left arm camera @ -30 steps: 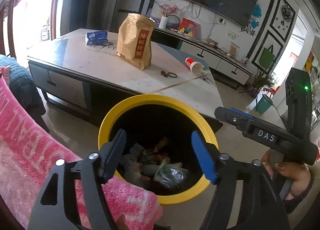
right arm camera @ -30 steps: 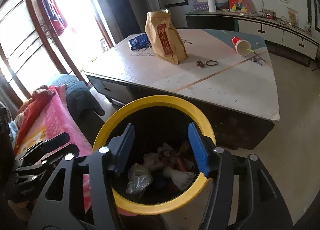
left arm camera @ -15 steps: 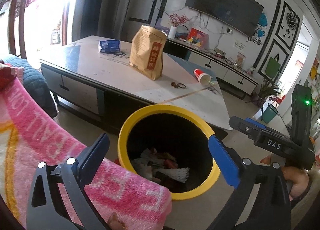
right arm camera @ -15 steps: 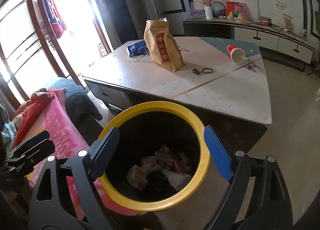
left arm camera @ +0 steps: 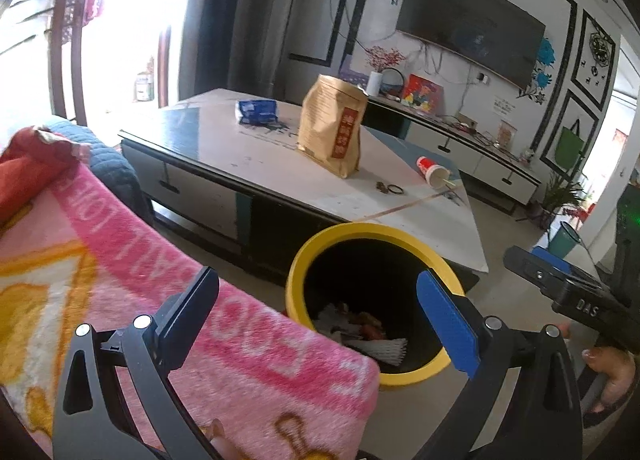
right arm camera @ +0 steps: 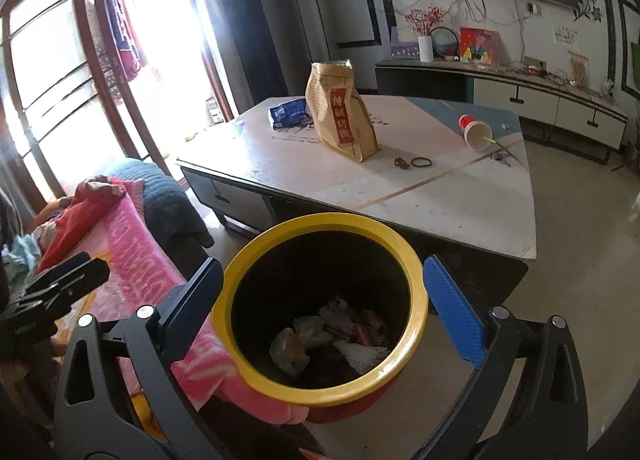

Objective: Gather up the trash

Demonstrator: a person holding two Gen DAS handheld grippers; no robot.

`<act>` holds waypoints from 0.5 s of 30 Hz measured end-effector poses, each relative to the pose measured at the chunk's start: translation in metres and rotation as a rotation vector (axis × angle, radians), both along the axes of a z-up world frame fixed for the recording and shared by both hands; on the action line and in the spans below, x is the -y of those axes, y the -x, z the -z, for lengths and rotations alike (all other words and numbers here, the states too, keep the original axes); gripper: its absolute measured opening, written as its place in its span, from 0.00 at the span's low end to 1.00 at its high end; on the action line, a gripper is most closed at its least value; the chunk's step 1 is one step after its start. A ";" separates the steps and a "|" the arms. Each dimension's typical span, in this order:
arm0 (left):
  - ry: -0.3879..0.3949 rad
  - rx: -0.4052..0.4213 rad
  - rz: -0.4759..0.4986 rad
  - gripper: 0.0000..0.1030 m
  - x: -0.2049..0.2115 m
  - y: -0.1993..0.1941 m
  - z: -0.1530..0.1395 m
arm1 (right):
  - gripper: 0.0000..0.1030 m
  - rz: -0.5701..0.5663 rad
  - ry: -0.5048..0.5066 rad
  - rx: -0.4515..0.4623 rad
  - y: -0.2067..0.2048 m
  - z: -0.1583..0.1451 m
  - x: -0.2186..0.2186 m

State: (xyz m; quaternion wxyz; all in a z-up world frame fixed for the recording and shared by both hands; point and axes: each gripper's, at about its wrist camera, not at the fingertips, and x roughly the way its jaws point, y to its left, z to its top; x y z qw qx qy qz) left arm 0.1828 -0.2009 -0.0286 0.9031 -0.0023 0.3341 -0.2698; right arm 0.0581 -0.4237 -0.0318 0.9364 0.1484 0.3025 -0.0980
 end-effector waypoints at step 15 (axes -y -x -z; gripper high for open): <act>0.009 0.097 -0.136 0.94 -0.060 0.041 -0.013 | 0.89 0.004 0.091 0.155 0.041 -0.020 -0.064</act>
